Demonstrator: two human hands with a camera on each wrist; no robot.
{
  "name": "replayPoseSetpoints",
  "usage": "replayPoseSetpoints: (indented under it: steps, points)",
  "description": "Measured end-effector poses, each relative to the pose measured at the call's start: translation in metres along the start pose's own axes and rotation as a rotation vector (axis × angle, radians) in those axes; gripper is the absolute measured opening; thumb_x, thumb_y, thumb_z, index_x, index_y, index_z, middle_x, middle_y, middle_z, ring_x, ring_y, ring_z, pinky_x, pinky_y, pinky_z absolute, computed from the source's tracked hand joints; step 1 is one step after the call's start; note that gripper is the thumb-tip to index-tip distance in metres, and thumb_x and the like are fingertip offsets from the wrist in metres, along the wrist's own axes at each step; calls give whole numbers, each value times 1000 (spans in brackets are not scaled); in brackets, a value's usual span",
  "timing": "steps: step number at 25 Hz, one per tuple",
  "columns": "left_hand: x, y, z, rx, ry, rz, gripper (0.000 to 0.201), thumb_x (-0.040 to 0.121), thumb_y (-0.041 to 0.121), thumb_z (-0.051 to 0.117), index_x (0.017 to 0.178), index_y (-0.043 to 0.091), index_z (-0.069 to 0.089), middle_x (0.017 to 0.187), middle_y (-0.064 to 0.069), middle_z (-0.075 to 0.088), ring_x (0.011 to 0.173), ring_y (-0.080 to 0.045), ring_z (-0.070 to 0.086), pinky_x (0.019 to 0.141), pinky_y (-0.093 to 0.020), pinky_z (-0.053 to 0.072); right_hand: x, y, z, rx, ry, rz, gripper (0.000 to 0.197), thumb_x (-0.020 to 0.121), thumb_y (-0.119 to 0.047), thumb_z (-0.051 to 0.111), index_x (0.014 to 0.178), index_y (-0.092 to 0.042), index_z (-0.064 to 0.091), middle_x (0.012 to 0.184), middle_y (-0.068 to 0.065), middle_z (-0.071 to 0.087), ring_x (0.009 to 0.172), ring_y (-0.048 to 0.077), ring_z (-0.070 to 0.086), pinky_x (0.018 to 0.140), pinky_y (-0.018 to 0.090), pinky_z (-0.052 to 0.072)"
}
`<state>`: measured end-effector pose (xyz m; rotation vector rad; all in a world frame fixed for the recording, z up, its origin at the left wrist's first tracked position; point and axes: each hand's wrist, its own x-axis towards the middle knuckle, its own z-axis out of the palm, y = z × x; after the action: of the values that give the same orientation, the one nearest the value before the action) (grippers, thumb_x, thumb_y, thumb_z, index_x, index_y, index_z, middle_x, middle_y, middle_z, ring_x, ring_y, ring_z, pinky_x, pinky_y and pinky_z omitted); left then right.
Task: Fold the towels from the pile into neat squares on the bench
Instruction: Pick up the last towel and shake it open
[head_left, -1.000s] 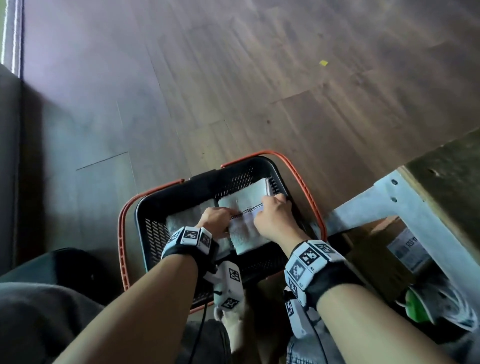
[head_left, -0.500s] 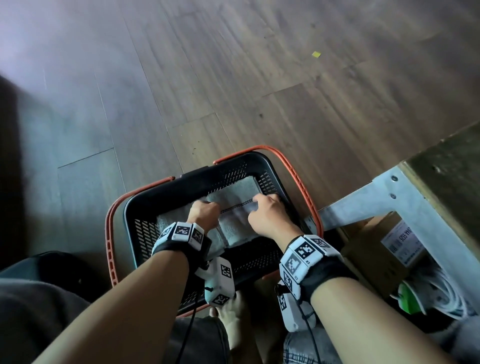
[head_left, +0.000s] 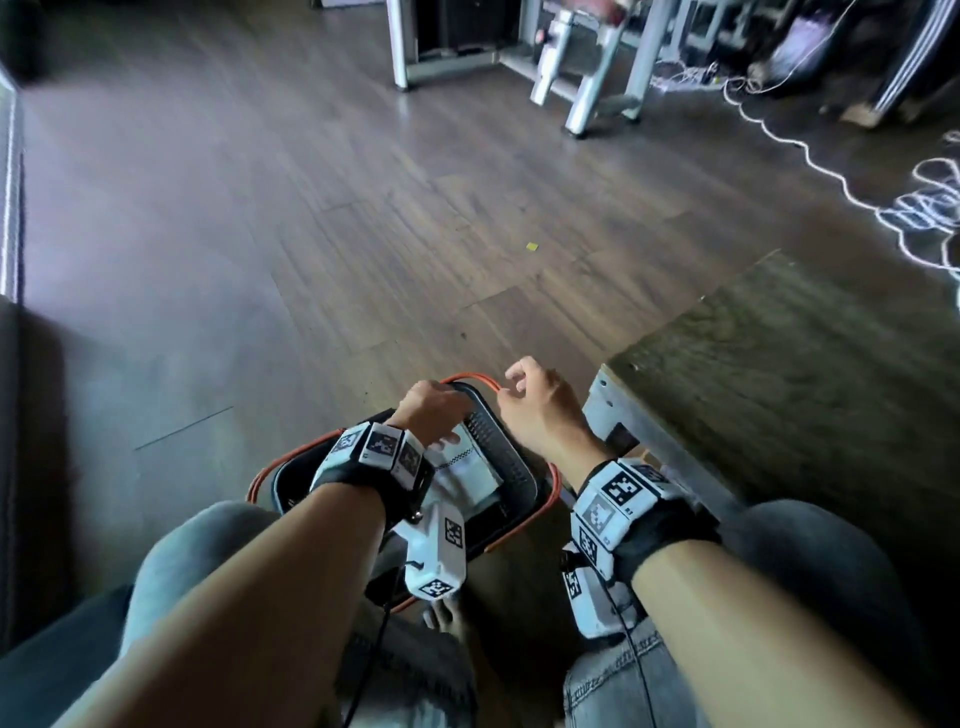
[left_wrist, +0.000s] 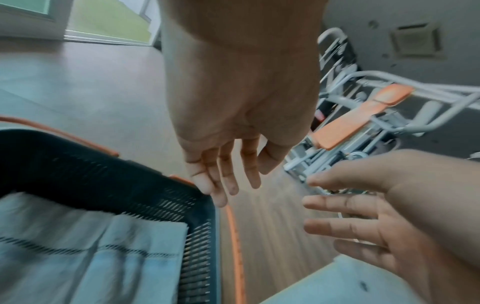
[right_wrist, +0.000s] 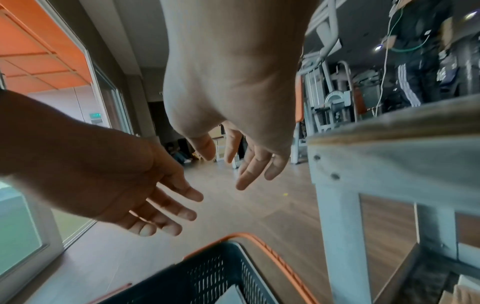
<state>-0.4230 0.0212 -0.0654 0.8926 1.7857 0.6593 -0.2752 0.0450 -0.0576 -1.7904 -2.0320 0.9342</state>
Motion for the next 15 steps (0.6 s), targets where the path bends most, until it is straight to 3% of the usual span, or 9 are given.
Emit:
replayPoseSetpoints:
  steps: [3, 4, 6, 9, 11, 13, 15]
  points:
    - [-28, 42, 8, 15, -52, 153, 11, 90, 11, 56, 85, 11, 66, 78, -10, 65, 53, -14, 62, 48, -27, 53, -26, -5, -40, 43, 163, 4, 26, 89, -28, 55, 113, -21, 52, 118, 9, 57, 106, 30, 56, 93, 39, 46]
    - [-39, 54, 14, 12, -71, 201, 11, 91, 11, 56, 86, 11, 66, 78, -8, 65, 50, -10, 62, 46, -23, 52, -36, -4, -55, 43, 214, 11, 26, 88, -27, 56, 114, -21, 53, 120, 10, 57, 108, 29, 56, 93, 37, 46]
    - [-59, 78, 31, -10, -118, 245, 15, 90, 10, 55, 90, 4, 69, 78, -8, 65, 47, -16, 59, 39, -18, 42, -55, 3, -85, 63, 315, 30, 26, 87, -27, 56, 112, -20, 56, 119, 10, 57, 107, 29, 57, 93, 37, 47]
    - [-86, 110, 69, 24, -226, 298, 22, 88, 16, 56, 96, 1, 70, 82, -12, 67, 52, -23, 57, 46, -20, 39, -85, 27, -128, 79, 423, 123, 22, 86, -31, 56, 108, -26, 56, 117, 6, 57, 104, 26, 58, 91, 37, 49]
    - [-102, 128, 97, 67, -306, 371, 22, 89, 15, 55, 95, 0, 70, 80, -13, 67, 51, -22, 58, 42, -19, 38, -105, 46, -157, 104, 479, 192, 21, 86, -33, 57, 106, -28, 57, 116, 4, 59, 104, 24, 59, 91, 37, 50]
    - [-122, 145, 130, 80, -401, 434, 18, 87, 14, 58, 90, 1, 70, 75, -14, 65, 47, -20, 56, 39, -19, 39, -131, 69, -188, 123, 540, 253, 17, 86, -33, 58, 102, -27, 61, 110, 1, 64, 101, 22, 61, 88, 32, 51]
    - [-147, 159, 165, 112, -508, 469, 20, 77, 22, 61, 82, 5, 69, 76, -14, 65, 49, -23, 55, 46, -22, 40, -162, 96, -218, 126, 558, 318, 9, 87, -32, 58, 91, -26, 65, 97, -3, 68, 92, 20, 64, 81, 30, 51]
